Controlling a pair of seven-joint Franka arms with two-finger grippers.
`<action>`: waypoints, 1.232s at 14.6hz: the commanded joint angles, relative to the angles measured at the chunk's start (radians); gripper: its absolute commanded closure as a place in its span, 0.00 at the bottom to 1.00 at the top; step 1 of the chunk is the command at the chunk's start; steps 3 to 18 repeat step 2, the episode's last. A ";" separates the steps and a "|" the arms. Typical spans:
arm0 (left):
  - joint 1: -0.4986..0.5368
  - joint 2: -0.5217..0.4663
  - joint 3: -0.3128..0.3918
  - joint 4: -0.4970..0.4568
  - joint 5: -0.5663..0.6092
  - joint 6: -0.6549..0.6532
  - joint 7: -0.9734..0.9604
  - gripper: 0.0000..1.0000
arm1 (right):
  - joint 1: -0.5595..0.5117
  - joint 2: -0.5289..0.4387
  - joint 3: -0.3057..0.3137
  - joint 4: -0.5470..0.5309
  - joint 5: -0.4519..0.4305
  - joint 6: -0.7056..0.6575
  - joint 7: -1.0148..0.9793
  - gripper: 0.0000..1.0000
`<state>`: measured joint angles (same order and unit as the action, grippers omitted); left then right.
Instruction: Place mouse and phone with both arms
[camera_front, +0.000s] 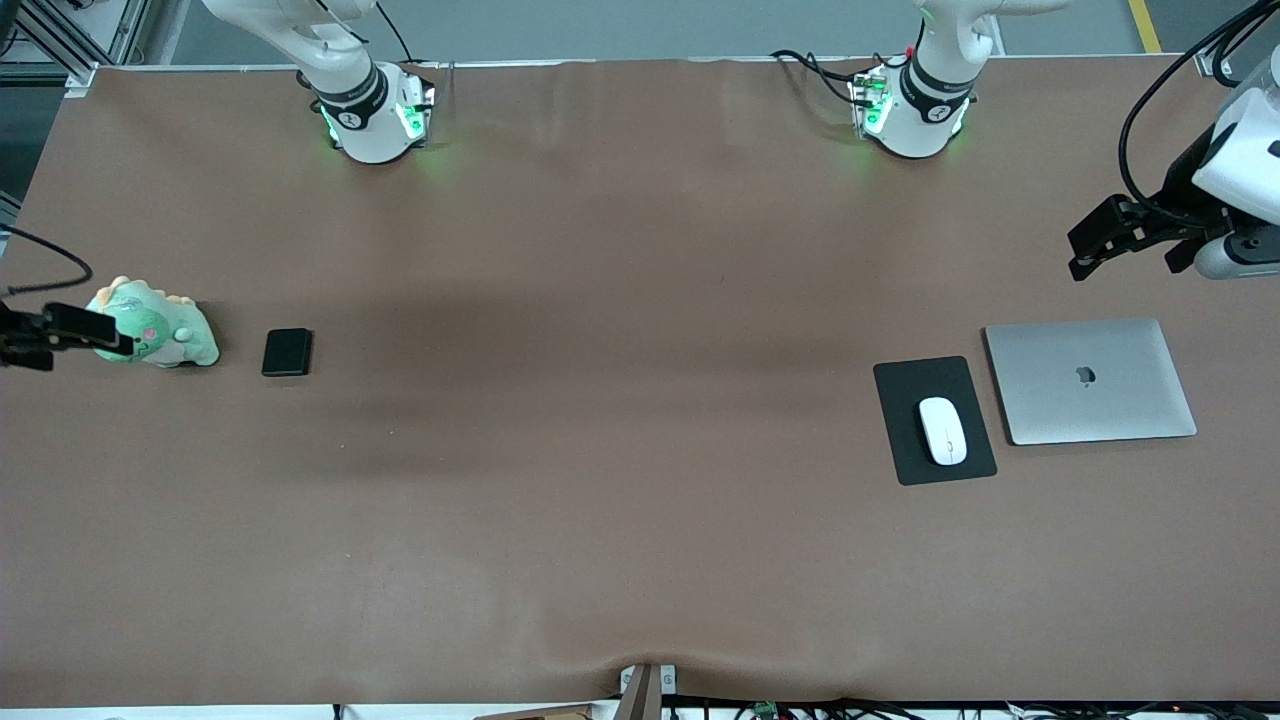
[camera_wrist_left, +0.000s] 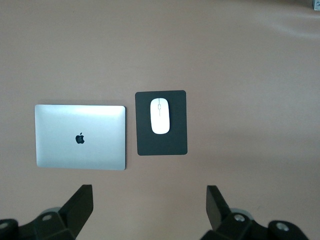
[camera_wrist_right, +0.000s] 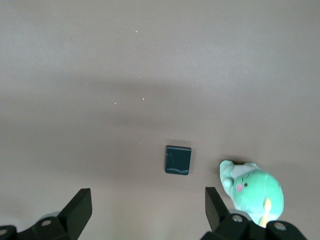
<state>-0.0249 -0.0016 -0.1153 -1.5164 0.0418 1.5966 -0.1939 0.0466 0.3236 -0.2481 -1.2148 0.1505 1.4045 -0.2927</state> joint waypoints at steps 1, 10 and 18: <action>0.002 0.003 0.006 0.018 -0.011 -0.032 0.011 0.00 | -0.018 -0.076 0.029 -0.031 -0.022 -0.048 0.070 0.00; 0.003 0.003 0.008 0.018 -0.010 -0.038 0.010 0.00 | -0.018 -0.092 0.029 -0.043 -0.022 -0.064 0.070 0.00; 0.003 0.003 0.008 0.018 -0.010 -0.038 0.010 0.00 | -0.018 -0.092 0.029 -0.043 -0.022 -0.064 0.070 0.00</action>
